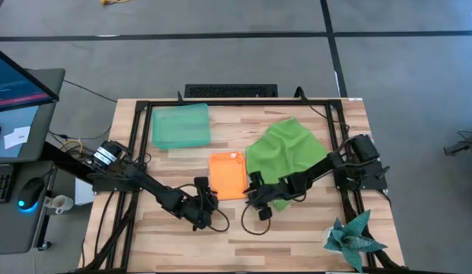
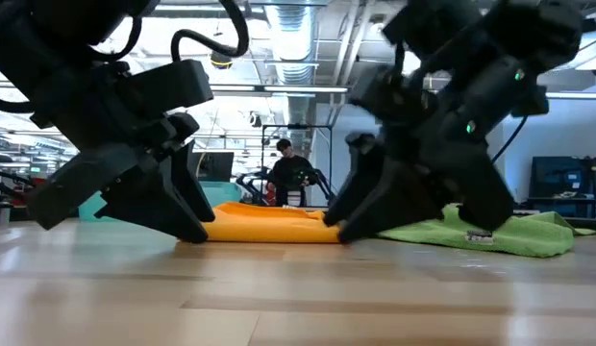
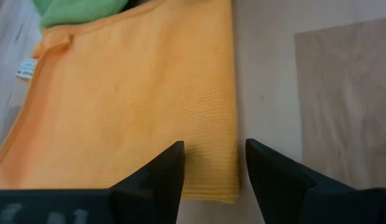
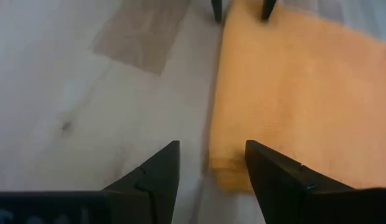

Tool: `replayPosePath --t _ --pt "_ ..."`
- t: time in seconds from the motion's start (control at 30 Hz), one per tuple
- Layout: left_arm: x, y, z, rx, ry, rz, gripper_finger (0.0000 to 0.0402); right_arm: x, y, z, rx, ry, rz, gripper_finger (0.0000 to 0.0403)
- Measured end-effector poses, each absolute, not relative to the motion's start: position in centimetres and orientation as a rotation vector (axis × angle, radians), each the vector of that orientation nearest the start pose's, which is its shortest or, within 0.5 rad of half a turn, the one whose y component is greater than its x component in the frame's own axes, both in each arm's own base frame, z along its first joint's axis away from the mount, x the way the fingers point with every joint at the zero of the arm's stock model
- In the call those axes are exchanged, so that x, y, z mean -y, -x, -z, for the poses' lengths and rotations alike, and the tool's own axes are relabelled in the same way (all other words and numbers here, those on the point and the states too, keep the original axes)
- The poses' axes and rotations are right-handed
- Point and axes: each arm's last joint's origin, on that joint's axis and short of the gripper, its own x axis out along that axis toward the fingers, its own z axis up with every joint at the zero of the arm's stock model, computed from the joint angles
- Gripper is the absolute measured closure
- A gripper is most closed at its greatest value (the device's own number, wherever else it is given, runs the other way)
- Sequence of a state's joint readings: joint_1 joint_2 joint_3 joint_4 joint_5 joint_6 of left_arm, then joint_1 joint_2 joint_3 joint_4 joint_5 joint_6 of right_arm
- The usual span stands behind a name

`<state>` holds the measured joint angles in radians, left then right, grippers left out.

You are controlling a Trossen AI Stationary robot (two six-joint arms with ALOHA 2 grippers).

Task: Roll microfiber towels into tight, uniform cylinder then place into a basket
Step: Roll the yellow microfiber cloth

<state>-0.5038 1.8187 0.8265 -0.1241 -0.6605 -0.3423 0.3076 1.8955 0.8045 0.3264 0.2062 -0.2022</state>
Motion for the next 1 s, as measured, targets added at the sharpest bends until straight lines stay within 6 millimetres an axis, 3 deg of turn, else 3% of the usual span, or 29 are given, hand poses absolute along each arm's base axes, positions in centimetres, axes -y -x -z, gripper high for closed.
replayPosePath --t 0.37,0.5,0.73,1.0 --pt "12.0 -28.2 -10.3 -0.944 -0.177 -0.289 0.0277 -8.0 -33.1 -9.3 -0.763 0.222 -0.138 0.0211" --pt "11.9 -28.3 -10.2 -0.962 -0.14 -0.268 0.0311 -7.5 -33.2 -9.0 -0.786 0.165 -0.147 0.0255" --pt "12.0 -28.3 -10.2 -0.986 -0.066 -0.237 0.0381 -7.0 -33.1 -9.4 -0.797 0.096 -0.229 0.0383" --pt "12.7 -29.0 -12.1 -0.993 0.134 -0.138 0.0391 -7.6 -32.7 -10.7 -0.808 -0.059 -0.365 0.0382"
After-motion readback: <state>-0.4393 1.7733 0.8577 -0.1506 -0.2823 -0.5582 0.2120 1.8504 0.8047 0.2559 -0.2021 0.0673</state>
